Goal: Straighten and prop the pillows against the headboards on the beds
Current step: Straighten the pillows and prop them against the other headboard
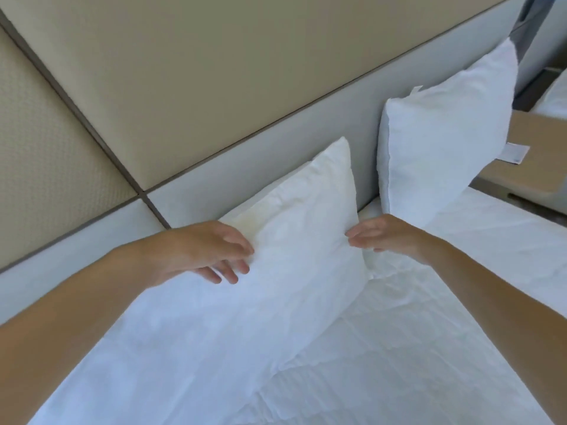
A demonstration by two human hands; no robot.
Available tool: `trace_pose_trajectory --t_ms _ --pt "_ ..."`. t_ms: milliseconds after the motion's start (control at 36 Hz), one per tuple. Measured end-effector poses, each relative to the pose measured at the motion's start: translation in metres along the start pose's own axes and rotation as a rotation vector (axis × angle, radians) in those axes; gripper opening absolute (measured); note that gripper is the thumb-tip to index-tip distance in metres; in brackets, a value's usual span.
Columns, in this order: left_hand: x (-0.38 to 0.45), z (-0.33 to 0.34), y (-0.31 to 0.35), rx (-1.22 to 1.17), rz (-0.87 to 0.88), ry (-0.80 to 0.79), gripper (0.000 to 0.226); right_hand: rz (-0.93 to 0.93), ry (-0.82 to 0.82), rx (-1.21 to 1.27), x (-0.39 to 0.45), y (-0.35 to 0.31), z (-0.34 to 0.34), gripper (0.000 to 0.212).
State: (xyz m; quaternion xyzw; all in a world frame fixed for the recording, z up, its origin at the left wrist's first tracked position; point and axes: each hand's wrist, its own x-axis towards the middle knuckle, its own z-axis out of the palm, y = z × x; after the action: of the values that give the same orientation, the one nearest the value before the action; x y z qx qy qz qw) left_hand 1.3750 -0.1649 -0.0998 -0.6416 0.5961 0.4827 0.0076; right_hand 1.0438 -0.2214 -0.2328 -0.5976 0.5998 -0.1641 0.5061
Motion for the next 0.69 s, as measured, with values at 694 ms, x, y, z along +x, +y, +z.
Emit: trace_pose_trajectory --t_ms 694 --pt "0.221 0.051 0.230 0.197 0.583 0.585 0.010 0.364 0.621 0.407 0.161 0.238 0.009 0.077"
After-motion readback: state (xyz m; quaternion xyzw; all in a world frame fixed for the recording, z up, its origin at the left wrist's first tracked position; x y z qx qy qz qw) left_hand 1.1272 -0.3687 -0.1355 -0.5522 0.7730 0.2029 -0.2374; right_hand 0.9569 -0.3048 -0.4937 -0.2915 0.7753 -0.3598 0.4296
